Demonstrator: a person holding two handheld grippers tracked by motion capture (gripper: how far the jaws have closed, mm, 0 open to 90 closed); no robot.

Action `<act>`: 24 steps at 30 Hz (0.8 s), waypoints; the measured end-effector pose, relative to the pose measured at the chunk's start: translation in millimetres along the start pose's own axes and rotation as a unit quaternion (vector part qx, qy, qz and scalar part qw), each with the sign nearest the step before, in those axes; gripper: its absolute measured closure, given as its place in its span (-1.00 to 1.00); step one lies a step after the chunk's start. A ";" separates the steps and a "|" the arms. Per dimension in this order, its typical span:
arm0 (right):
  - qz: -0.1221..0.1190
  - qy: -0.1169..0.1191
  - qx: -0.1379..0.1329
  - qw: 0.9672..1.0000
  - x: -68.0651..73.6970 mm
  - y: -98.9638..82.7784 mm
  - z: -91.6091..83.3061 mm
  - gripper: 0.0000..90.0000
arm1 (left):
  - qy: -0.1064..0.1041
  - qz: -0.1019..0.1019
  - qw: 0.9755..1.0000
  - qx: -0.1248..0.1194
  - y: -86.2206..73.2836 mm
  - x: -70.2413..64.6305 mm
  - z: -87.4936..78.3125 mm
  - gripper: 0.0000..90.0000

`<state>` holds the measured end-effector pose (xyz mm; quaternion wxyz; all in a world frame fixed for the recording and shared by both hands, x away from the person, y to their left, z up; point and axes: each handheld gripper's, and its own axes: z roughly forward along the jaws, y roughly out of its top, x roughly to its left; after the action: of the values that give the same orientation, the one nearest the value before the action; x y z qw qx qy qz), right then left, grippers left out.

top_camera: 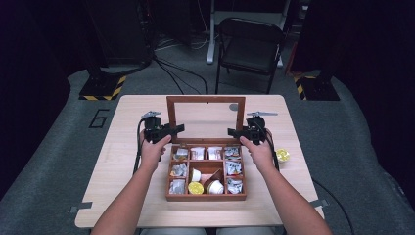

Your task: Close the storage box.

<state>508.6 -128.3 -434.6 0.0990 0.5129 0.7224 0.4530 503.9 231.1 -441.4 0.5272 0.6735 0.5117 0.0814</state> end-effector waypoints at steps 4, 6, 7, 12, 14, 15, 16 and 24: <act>-0.006 0.002 -0.004 1.000 3.6 -0.4 -5.8 -0.23 | -0.006 0.011 1.000 -0.004 1.6 -2.5 -5.7 -0.12; -0.010 0.004 -0.009 1.000 4.5 -0.6 -8.0 -0.23 | -0.008 0.014 1.000 -0.008 2.3 -5.5 -8.2 -0.13; -0.012 0.005 -0.011 1.000 4.7 -0.6 -9.5 -0.23 | -0.009 0.020 1.000 -0.006 2.5 -6.0 -9.2 -0.13; -0.010 0.013 -0.023 1.000 7.8 1.3 -18.7 -0.20 | -0.016 0.021 1.000 0.003 1.4 -8.6 -14.2 -0.16; -0.012 0.015 -0.029 0.999 9.2 1.8 -21.2 -0.20 | -0.014 0.042 0.999 0.006 1.8 -9.7 -17.1 -0.16; -0.012 0.015 -0.029 0.999 9.2 1.8 -21.2 -0.20 | -0.014 0.042 0.999 0.006 1.8 -9.7 -17.1 -0.16; -0.012 0.013 -0.026 1.000 11.1 2.0 -23.7 -0.19 | -0.014 0.045 0.999 0.004 1.8 -11.8 -18.7 -0.16; -0.022 0.020 -0.034 0.999 13.7 1.4 -30.3 -0.20 | -0.021 0.052 0.998 0.008 1.9 -14.0 -23.3 -0.19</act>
<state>484.9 -133.5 -411.9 0.1116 0.4842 0.7192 0.4857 483.5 235.0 -423.8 0.5276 0.7049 0.4654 0.0909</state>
